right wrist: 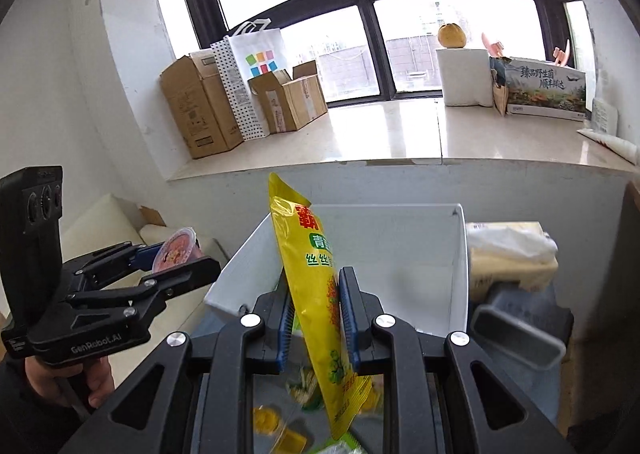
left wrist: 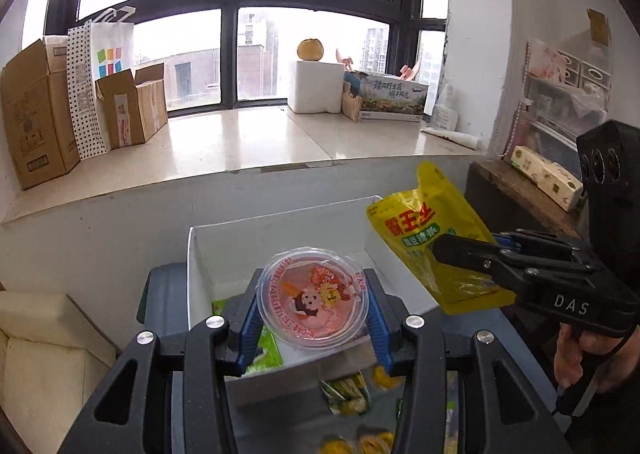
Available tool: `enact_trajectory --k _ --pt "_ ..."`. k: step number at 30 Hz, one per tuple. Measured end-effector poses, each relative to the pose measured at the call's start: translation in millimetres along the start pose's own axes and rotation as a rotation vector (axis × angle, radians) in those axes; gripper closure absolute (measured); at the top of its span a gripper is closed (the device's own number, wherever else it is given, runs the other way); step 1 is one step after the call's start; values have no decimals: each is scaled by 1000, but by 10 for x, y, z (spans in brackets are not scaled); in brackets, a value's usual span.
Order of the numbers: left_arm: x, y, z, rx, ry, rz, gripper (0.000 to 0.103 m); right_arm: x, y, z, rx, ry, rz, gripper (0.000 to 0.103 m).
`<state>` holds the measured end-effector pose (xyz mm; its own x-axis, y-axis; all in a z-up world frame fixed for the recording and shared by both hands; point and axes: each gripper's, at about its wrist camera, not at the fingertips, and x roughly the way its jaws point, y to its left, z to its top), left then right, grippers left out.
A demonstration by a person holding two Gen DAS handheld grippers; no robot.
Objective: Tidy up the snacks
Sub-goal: 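Grasp the pink jelly cup with the left gripper while the right carries the pouch to the box, then release the jelly cup and pouch into the box, withdraw both grippers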
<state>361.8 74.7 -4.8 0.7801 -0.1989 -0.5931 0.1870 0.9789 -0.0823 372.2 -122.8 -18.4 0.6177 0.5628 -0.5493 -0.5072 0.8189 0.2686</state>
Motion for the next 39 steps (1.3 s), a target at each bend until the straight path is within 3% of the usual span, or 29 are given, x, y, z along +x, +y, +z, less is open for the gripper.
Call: enact_trajectory --k 4,5,6,8,9,10,16,28,34,39 --pt "344 93 30 -21 50 1 48 283 -211 153 45 32 -37 80" --pt "422 105 22 -17 65 9 40 314 -264 169 55 38 -40 80" --pt "498 120 12 -15 79 22 23 366 -330 175 82 54 -43 78" --pt "538 128 -33 -14 72 29 3 405 -446 182 136 62 -68 42" --pt "527 127 -57 -15 54 30 1 352 -508 156 164 21 -88 11" --pt "521 133 -61 -17 51 34 1 299 -553 134 178 -16 -90 1" --pt "540 120 -147 -18 89 27 1 167 -742 18 252 -12 -70 0" --pt "-126 -253 -469 32 54 35 0 -548 -312 -501 124 -42 -39 0" --pt "-461 -488 -855 48 45 43 0 -668 -155 -993 36 39 -121 0" --pt "-631 -572 -1179 19 56 24 0 -441 -244 -1353 -4 137 -199 0"
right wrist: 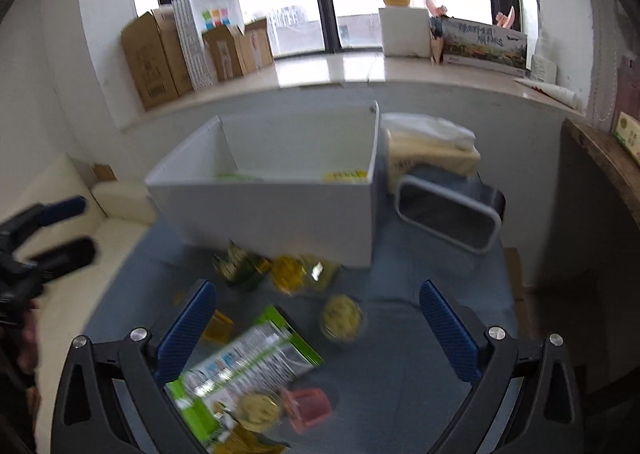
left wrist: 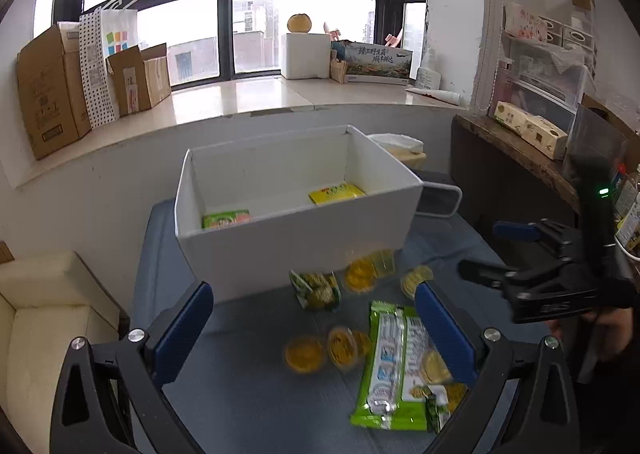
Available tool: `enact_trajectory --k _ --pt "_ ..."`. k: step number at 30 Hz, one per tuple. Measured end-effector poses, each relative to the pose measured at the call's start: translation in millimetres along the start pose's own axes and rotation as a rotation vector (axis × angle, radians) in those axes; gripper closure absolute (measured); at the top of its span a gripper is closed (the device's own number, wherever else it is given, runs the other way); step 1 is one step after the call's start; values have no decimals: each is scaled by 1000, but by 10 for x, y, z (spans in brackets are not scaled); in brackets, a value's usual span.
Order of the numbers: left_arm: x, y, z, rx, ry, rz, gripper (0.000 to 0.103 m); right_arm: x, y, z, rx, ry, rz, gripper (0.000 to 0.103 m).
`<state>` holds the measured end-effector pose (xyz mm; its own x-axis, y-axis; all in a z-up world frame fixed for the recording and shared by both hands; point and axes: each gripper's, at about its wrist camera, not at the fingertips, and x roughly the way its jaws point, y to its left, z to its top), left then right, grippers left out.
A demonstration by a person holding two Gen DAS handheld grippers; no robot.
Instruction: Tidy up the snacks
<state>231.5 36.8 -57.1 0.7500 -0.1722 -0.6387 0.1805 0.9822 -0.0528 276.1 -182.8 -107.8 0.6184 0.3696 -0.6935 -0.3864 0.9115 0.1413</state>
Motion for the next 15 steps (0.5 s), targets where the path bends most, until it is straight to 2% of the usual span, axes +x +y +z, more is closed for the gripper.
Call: enact_trajectory --k 7,11,12,13,15 --pt "12 85 -381 -51 62 -14 0 540 -171 -200 53 101 -24 0" --pt "24 181 -490 -70 81 -4 0 662 -183 -184 41 97 -37 3" --pt "40 205 -512 -77 89 -1 0 705 -186 -186 41 106 -48 13" --pt "49 216 -529 -80 93 1 0 770 -201 -183 44 136 -55 32" --pt "76 238 -562 -88 99 1 0 872 -215 -190 49 181 -53 54"
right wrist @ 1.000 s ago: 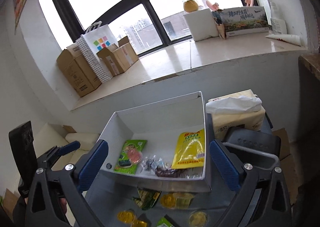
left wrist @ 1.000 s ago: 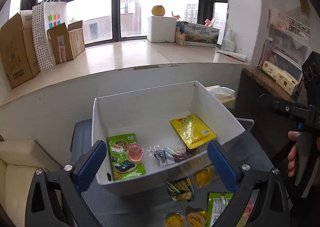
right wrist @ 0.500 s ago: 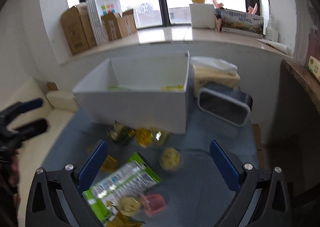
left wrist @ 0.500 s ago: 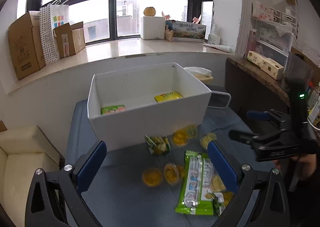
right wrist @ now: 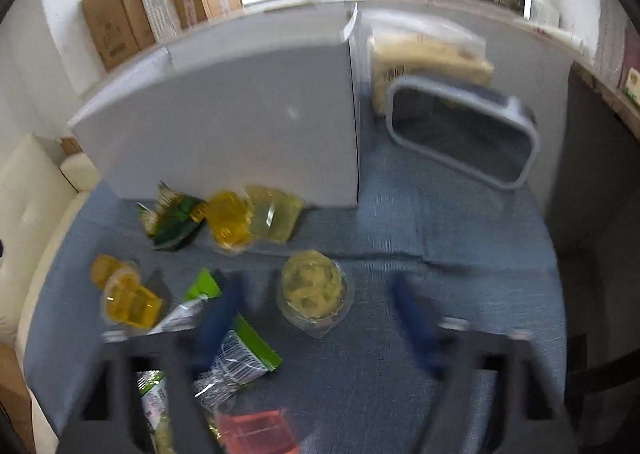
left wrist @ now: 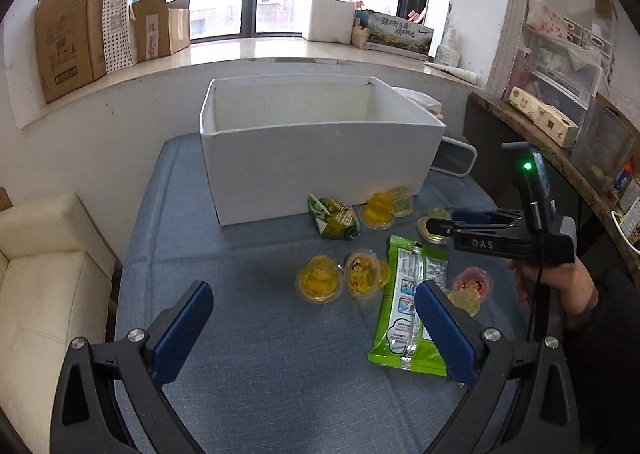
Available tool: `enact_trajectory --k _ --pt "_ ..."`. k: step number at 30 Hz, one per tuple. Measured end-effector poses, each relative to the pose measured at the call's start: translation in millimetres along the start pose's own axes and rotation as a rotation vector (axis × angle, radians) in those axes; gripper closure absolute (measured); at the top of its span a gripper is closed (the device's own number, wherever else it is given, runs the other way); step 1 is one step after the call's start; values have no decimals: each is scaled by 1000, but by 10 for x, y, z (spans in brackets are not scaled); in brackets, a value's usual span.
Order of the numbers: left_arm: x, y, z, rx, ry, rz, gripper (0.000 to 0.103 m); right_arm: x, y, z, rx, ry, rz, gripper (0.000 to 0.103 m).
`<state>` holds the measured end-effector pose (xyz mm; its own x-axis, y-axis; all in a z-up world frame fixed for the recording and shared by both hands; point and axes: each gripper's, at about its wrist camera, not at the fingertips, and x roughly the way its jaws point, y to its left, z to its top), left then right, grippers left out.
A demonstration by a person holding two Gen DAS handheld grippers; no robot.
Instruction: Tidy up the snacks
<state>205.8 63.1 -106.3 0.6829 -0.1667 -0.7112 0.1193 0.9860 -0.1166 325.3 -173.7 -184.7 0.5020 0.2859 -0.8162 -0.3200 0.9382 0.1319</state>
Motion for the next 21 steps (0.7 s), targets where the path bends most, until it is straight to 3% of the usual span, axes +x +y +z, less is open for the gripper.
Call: enact_trajectory --k 3,9,21 --pt "65 15 -12 -4 10 0 0 37 81 -46 -78 -18 -25 64" --pt "273 42 1 6 34 17 0 -82 117 -123 -105 -41 8 64" --pt "928 74 29 92 109 44 0 -786 222 -368 -101 -150 86 64"
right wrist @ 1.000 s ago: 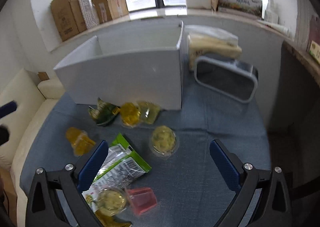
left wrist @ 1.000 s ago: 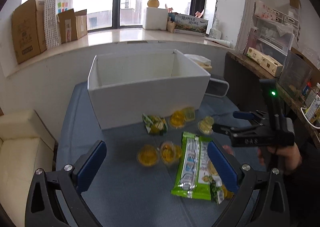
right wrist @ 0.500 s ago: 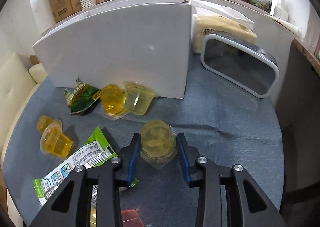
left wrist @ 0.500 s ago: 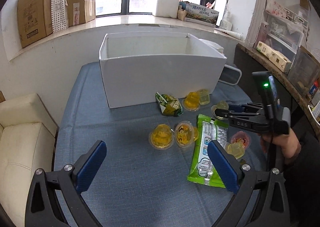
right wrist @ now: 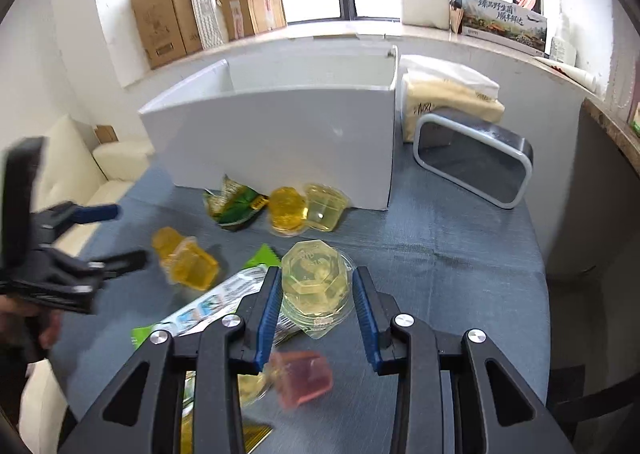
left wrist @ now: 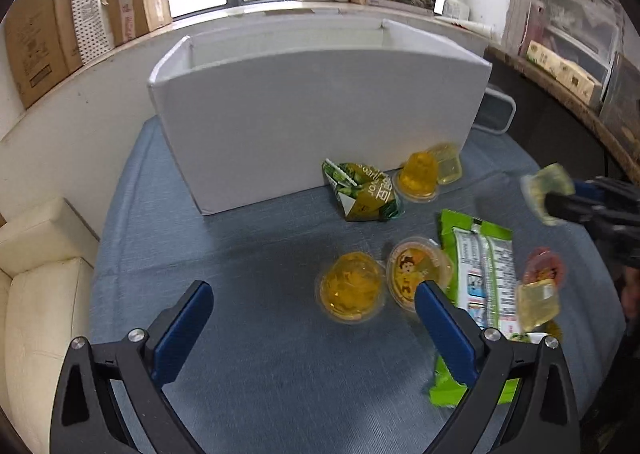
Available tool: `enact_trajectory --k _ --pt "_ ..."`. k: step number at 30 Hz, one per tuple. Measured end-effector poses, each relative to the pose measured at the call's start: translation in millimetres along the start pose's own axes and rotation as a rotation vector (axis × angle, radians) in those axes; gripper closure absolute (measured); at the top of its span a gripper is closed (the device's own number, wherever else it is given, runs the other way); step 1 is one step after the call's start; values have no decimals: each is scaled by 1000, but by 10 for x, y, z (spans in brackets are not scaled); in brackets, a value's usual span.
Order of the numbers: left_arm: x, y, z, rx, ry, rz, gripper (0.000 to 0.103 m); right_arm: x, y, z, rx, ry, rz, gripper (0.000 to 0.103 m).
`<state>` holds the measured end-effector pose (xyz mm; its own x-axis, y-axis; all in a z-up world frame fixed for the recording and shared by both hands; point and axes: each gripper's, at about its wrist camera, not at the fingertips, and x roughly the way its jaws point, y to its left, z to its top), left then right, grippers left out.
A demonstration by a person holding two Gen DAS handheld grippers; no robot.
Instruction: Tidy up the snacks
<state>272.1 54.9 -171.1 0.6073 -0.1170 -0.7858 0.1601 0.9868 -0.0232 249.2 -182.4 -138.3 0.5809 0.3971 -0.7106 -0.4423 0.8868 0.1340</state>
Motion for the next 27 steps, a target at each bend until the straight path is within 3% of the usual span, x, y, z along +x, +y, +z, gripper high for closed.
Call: enact_trajectory --k 7,8,9,11,12,13,16,27 --pt "241 -71 18 40 7 1 1 -222 -26 -53 49 -33 22 64" --pt "275 -76 15 47 11 -3 10 -255 -5 -59 47 -38 21 64" --pt "308 -79 13 49 25 -6 27 -267 2 -73 46 -42 20 64" --pt "329 -34 2 14 19 -42 35 -290 12 -93 48 -41 21 64" --pt "324 -26 6 14 14 -31 51 -294 21 -105 45 -42 17 64" --pt "313 -13 13 12 12 -24 57 -298 21 -114 46 -40 19 64" --pt "261 61 12 -41 10 -75 62 -275 29 -137 53 -32 26 64" --pt "-348 166 -6 -23 -88 -97 62 -261 196 -34 29 -51 53 64"
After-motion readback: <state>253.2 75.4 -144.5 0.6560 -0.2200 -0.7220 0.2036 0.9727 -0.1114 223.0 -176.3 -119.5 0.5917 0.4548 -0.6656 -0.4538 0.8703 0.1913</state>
